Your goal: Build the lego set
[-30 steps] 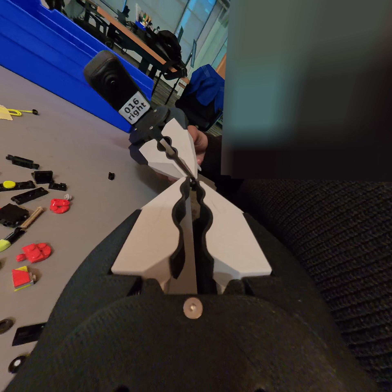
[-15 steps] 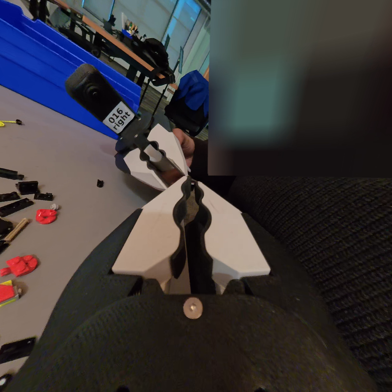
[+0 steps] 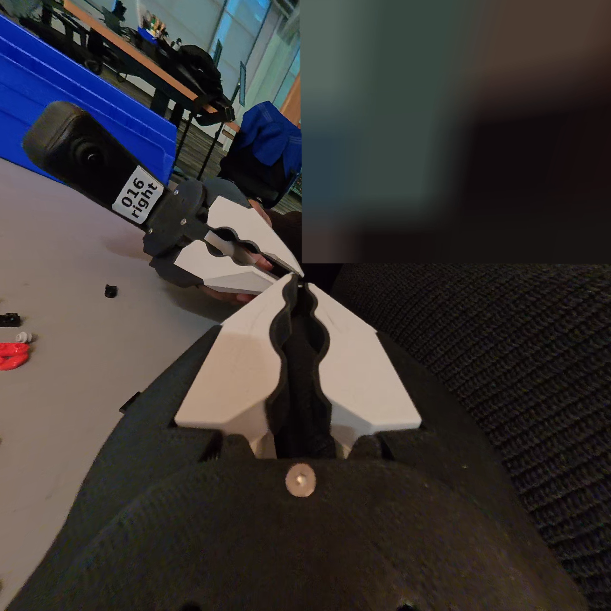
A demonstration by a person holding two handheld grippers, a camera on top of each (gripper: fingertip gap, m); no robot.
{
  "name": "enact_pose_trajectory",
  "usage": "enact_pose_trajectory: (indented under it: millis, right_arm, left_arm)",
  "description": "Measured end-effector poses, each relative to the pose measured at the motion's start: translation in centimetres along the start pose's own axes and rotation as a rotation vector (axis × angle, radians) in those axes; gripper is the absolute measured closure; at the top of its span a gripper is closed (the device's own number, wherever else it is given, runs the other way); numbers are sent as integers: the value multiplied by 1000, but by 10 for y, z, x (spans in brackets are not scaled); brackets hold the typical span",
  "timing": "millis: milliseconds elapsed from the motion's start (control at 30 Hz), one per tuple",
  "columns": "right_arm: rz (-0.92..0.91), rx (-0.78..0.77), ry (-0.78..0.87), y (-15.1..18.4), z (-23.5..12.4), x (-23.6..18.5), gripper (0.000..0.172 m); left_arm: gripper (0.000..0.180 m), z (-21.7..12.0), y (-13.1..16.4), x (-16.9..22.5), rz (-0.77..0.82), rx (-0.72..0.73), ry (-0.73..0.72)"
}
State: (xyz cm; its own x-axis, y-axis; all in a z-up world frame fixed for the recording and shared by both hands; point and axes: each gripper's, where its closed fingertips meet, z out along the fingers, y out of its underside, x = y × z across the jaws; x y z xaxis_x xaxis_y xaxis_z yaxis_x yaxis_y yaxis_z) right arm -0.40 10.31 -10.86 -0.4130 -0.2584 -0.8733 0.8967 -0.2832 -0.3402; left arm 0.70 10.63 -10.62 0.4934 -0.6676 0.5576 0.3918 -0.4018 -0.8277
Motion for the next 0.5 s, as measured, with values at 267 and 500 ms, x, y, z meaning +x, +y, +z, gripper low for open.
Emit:
enact_pose_trajectory:
  millis: [267, 500]
  right_arm:
    - [-13, -14, -7, 2, 3, -2, 164]
    - [-14, -11, -19, 3, 4, -5, 164]
  left_arm:
    - [180, 0, -1, 6, -2, 5, 32]
    - [180, 0, -2, 5, -5, 10, 31]
